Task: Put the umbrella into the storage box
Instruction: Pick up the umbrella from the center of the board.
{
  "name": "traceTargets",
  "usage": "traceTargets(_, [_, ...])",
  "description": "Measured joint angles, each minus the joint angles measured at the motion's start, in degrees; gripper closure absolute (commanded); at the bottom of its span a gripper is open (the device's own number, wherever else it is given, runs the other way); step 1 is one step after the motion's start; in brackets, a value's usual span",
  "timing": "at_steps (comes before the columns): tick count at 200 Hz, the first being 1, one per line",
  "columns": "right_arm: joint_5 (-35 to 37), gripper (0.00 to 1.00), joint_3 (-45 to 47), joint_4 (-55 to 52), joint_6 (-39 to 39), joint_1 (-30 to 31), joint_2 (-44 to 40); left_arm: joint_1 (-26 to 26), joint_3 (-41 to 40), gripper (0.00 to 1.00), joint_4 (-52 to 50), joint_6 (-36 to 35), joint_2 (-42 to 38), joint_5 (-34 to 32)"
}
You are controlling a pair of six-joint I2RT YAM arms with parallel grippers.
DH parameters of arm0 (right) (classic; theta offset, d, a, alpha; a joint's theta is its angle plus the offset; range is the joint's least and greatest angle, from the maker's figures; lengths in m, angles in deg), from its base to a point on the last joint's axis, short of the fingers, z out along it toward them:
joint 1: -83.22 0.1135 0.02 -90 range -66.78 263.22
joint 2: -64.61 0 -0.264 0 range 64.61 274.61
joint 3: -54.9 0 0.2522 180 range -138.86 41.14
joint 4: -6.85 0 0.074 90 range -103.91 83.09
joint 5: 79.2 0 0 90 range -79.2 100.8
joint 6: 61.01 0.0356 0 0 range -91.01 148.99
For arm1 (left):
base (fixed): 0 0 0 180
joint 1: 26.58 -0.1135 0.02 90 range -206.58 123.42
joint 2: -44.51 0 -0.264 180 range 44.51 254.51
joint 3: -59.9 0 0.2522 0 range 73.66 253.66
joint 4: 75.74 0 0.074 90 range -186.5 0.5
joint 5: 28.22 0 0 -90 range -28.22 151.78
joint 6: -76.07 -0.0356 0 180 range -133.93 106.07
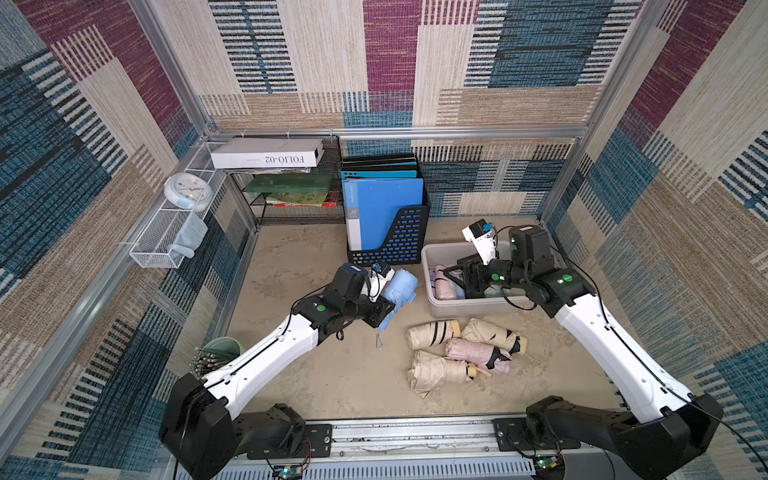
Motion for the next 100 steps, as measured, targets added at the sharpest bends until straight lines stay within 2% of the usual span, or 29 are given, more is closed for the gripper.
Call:
traceTargets(59, [-4.3,0.27,-7.0,-8.6,-5.6,3.0,2.5,1.1,6.9,1.0,-8.0,-26.6,-2.0,5.4])
traceTargets(100, [-8.6,0.23,-11.7,-14.3,-3.9,3.9,5.5,4.7,7.6,1.0,-9.3,-45.6,-3.0,3.3])
